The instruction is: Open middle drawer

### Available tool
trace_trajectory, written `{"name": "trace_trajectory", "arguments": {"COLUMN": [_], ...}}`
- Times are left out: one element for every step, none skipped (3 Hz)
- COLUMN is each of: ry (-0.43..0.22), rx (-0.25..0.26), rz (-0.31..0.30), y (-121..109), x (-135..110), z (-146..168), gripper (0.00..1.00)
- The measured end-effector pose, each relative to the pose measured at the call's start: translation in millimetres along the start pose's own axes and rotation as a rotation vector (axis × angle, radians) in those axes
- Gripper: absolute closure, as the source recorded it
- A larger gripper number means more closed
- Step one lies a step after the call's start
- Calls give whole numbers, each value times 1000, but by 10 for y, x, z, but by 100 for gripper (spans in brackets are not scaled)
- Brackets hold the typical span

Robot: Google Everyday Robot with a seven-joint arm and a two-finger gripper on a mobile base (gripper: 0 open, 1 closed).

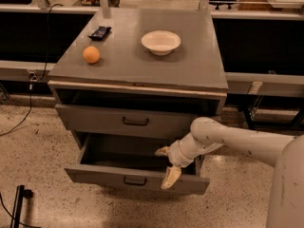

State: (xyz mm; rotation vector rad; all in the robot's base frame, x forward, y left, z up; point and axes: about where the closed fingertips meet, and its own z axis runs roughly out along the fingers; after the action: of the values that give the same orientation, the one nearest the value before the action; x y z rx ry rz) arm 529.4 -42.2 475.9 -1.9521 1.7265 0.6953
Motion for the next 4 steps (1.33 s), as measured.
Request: {"name": "trace_trajectory", "arguments": {"ry": [9,61,128,208], "rx": [20,76,130,188], "rz": [41,63,76,54], "y": [-159,-223,-203,-126], "x": [-55,-179,-226,-248], "z": [-88,-161,-172,-27], "gripper": [41,64,88,100]}}
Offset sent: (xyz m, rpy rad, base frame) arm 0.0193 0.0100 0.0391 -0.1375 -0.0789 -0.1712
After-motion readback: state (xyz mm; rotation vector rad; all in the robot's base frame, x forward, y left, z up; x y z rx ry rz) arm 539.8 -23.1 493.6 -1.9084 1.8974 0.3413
